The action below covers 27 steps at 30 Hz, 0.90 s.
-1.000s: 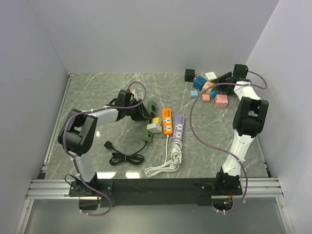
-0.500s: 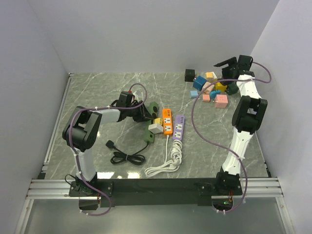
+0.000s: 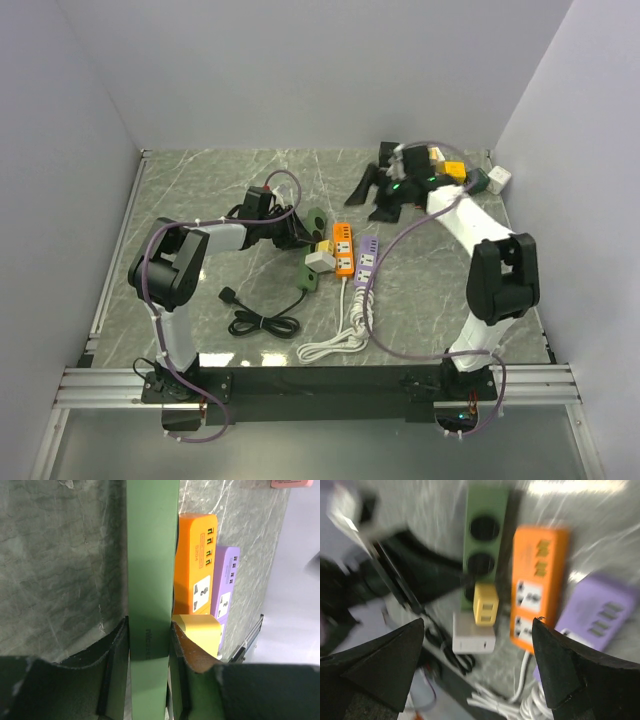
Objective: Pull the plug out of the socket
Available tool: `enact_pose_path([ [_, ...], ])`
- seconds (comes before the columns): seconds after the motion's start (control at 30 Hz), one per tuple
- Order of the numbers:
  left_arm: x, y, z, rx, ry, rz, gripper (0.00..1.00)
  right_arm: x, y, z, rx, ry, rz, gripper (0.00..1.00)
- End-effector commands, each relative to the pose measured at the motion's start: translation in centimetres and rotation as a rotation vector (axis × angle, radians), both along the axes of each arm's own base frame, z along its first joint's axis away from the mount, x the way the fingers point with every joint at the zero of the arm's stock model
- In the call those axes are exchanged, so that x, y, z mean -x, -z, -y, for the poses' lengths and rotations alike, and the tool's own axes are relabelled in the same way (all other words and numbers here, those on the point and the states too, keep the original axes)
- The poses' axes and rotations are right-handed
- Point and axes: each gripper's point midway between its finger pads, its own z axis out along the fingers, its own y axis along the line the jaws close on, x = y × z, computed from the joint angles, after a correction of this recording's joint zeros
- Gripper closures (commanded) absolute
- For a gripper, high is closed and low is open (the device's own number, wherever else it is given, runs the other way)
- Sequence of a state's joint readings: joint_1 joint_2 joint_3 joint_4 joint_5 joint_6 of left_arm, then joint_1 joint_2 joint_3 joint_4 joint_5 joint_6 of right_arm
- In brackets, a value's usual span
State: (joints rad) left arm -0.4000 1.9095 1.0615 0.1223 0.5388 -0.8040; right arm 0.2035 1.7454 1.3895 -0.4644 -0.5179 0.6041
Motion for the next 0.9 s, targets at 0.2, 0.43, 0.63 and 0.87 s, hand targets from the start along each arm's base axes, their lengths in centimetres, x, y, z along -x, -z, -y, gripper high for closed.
enact_pose_path([
  [0.2, -0.8, -5.9, 1.4, 0.118, 0.042, 0.126, 0.99, 7.5, 3.2, -5.2, 0.099, -0.263, -0.037, 0.04],
  [0.43, -0.8, -6.6, 1.6, 0.142, 0.035, 0.136, 0.99, 9.6, 4.2, -8.4, 0.029, -0.232, -0.068, 0.0],
  [0.63, -0.8, -7.2, 1.5, 0.151, 0.031, 0.148, 0.99, 10.0, 4.3, -10.9, -0.071, -0.214, -0.084, 0.0],
  [0.87, -0.7, -7.5, 1.6, 0.164, 0.028, 0.151, 1.0, 9.4, 5.5, -12.6, -0.081, -0.206, -0.123, 0.05],
])
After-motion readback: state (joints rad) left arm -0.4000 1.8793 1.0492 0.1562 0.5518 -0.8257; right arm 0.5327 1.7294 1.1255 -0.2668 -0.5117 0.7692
